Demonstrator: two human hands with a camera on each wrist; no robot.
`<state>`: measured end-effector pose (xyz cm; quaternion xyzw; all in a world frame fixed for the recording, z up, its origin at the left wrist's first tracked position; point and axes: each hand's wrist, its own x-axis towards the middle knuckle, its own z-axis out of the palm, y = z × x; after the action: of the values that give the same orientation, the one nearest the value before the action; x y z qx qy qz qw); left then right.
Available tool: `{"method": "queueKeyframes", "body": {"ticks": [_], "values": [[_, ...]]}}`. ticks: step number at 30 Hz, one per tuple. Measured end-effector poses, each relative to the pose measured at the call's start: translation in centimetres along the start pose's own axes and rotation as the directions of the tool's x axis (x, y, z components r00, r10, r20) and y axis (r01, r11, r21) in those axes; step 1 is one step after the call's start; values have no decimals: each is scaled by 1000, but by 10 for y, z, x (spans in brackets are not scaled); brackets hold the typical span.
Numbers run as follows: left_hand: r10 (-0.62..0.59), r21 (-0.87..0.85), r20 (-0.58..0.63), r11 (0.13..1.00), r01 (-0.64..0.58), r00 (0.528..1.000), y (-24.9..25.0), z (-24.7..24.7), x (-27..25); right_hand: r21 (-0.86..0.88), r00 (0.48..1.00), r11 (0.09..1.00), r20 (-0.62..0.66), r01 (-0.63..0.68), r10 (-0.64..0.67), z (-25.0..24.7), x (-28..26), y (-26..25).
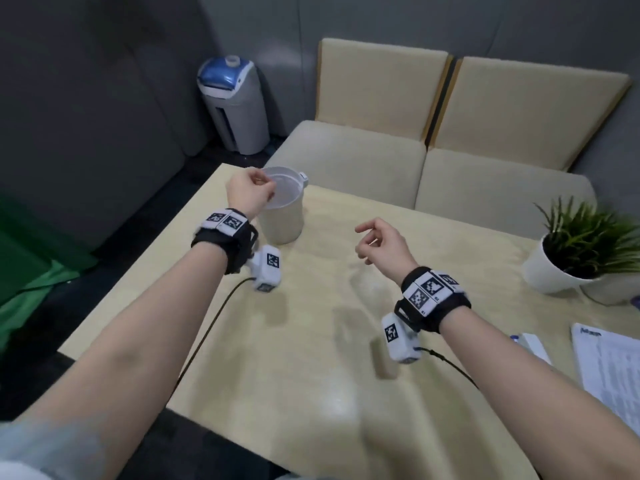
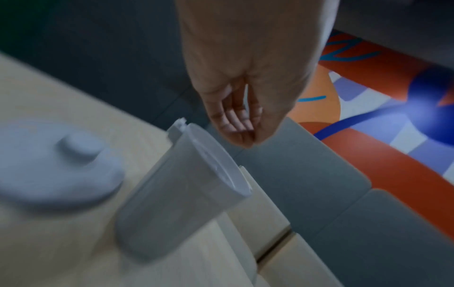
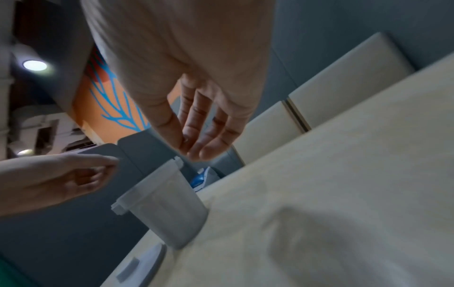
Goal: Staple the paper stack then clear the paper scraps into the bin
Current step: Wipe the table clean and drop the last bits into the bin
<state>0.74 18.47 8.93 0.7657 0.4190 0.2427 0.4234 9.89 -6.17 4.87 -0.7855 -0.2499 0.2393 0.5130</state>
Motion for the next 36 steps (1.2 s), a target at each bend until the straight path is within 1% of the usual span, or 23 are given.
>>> {"method": "queueKeyframes", "body": {"ticks": [2,5,7,9,12,16,18,20,23,25,27,29,31,32,34,35,36], "values": [[21,127,63,992,-29,998,4,2,23,-13,1000,1000,11,28,-28,2,15,-11],[25,292,124,954,-61,992,7,8,41,-35,998,998,42,58,-56,6,36,-23],[23,359,137,930,-71,990,8,8,45,-61,995,995,68,75,-71,11,49,-29],[34,388,137,918,-85,990,9,7,47,-95,992,991,96,97,-88,16,63,-36],[78,399,114,909,-118,990,8,1,44,-176,983,975,146,135,-109,30,86,-49],[137,297,-13,947,-127,991,-2,-22,19,-289,971,932,153,221,-183,58,117,-76],[139,240,-48,963,-123,989,-14,-35,-1,-348,965,903,166,252,-205,73,130,-92],[137,206,-75,971,-119,988,-31,-46,-22,-422,954,861,214,283,-209,86,140,-103],[125,188,-104,977,-104,987,-57,-57,-52,-467,947,833,256,295,-193,101,147,-111],[106,185,-131,979,-81,986,-69,-59,-69,-458,950,841,250,288,-189,106,145,-112],[88,185,-149,981,-59,985,-78,-58,-83,-410,948,860,222,303,-229,104,138,-113],[82,190,-123,980,-58,989,-85,-53,-96,-347,947,883,174,316,-270,93,123,-114],[90,219,-70,973,-72,994,-92,-44,-110,-265,951,915,144,303,-273,73,97,-107],[93,230,-40,970,-82,995,-94,-39,-117,-235,954,927,131,293,-268,61,81,-100],[97,231,10,968,-97,995,-97,-26,-131,-191,968,950,91,247,-234,32,47,-69],[101,230,32,968,-105,994,-97,-19,-138,-165,980,966,66,198,-190,17,28,-47],[103,229,58,967,-114,993,-96,-10,-144,-146,992,982,40,122,-118,2,7,-21]]}}
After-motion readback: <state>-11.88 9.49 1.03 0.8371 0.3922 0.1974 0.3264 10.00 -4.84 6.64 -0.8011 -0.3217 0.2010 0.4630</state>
